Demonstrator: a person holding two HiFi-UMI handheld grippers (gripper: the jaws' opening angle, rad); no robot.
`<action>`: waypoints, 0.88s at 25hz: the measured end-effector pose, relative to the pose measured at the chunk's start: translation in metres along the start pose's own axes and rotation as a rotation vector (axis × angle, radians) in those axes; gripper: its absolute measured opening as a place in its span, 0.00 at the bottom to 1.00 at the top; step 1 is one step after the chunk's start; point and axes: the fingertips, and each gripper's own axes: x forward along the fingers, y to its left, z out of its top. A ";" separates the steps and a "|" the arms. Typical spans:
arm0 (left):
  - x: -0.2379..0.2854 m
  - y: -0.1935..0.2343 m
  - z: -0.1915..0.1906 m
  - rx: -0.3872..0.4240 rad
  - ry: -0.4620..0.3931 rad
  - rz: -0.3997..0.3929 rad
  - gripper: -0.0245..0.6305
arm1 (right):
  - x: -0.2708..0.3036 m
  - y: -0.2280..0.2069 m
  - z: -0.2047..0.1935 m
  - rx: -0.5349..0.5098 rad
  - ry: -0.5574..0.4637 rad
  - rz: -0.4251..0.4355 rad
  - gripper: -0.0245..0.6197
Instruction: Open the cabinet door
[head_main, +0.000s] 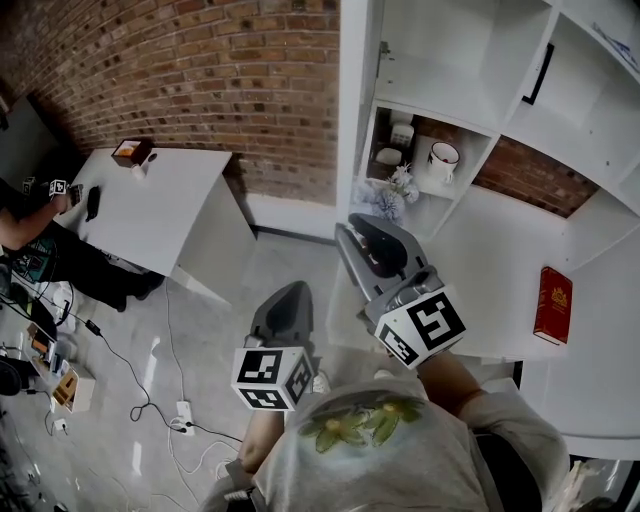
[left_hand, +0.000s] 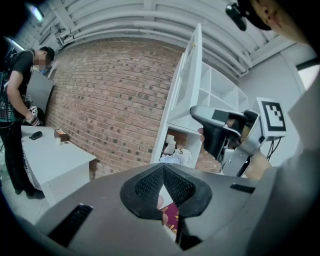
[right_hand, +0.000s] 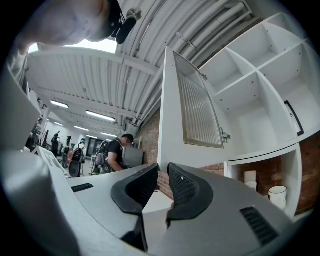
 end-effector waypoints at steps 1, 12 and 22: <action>-0.001 0.001 0.000 0.000 -0.001 0.003 0.05 | 0.001 0.001 0.000 0.000 0.000 0.004 0.15; -0.007 0.005 -0.001 -0.025 -0.001 0.032 0.05 | 0.005 0.009 0.000 -0.021 -0.027 0.049 0.15; -0.003 -0.005 0.000 -0.025 -0.014 0.035 0.05 | -0.013 0.019 -0.036 -0.041 0.086 0.106 0.11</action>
